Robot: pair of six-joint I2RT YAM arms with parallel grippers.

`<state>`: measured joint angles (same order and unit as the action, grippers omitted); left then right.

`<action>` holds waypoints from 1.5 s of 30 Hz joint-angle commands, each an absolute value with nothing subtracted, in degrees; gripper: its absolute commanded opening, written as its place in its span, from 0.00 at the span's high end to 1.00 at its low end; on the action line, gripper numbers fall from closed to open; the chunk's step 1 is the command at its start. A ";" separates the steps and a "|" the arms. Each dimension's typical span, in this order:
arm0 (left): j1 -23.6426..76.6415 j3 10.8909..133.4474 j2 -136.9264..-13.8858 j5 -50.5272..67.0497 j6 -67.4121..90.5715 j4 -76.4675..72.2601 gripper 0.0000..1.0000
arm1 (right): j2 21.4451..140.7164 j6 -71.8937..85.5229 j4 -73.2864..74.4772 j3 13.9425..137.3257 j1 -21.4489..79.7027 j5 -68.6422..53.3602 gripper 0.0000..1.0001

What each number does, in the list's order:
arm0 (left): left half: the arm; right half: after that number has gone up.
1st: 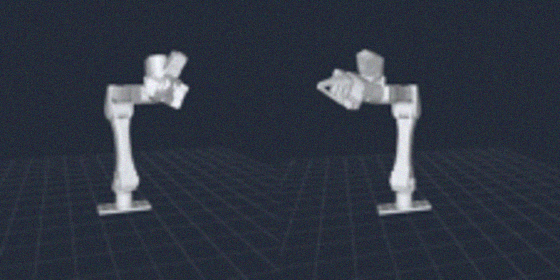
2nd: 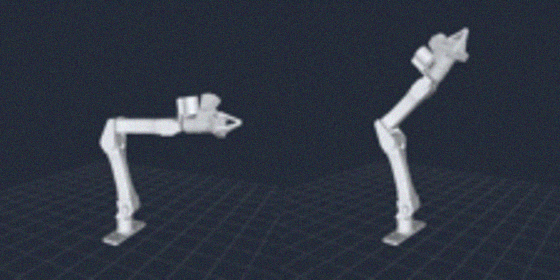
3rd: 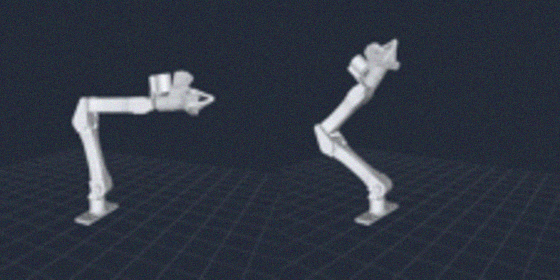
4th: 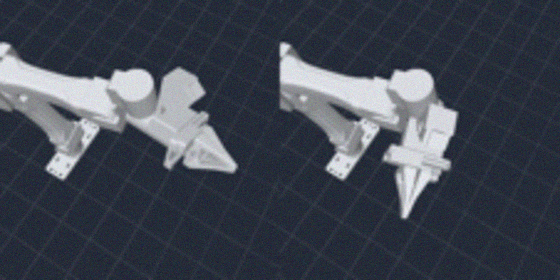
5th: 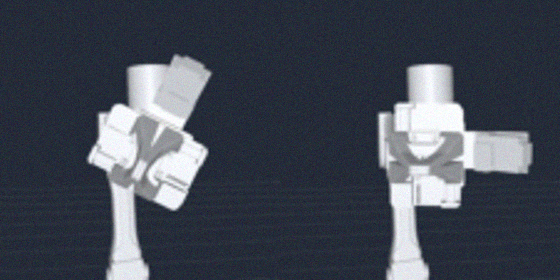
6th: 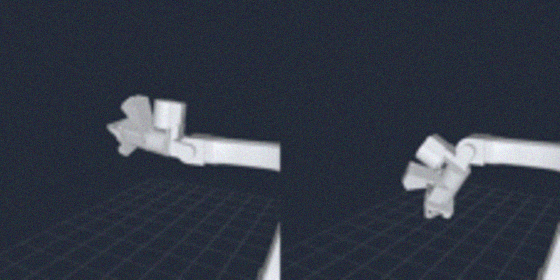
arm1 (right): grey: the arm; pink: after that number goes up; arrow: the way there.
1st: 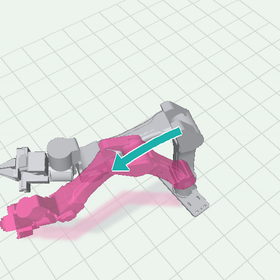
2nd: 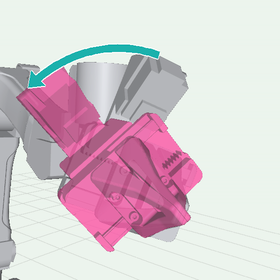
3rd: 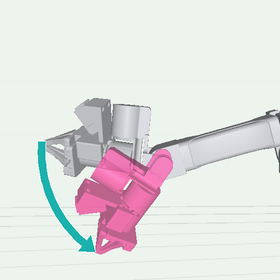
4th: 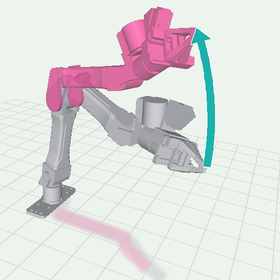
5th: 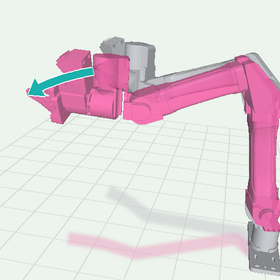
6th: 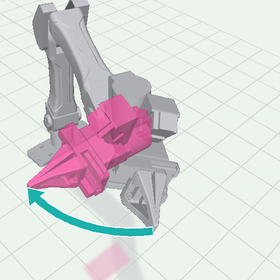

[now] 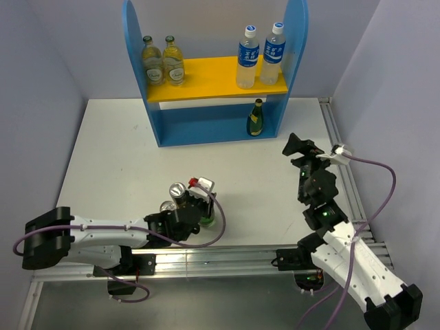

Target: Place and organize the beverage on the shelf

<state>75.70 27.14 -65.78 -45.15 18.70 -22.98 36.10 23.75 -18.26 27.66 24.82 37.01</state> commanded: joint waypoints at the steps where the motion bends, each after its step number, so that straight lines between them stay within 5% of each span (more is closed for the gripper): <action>1: 75.24 34.44 -70.55 -49.48 13.56 -27.85 1.00 | 30.95 25.31 -14.42 27.60 25.22 35.68 0.11; 13: 57.40 63.26 -95.41 -30.16 6.86 -32.96 1.00 | 23.99 25.40 -10.11 27.77 25.22 34.72 0.13; 26: 48.78 99.90 -120.84 -25.84 1.32 -29.88 1.00 | 23.47 25.84 -12.04 26.28 25.22 32.78 0.16; 45: 42.72 112.59 -133.94 -22.68 3.08 -37.43 1.00 | 25.49 26.90 -14.59 24.87 25.22 29.62 0.21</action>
<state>43.94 107.26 -134.80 -24.73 1.28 -25.69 25.04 26.20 -12.23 25.50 24.88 30.37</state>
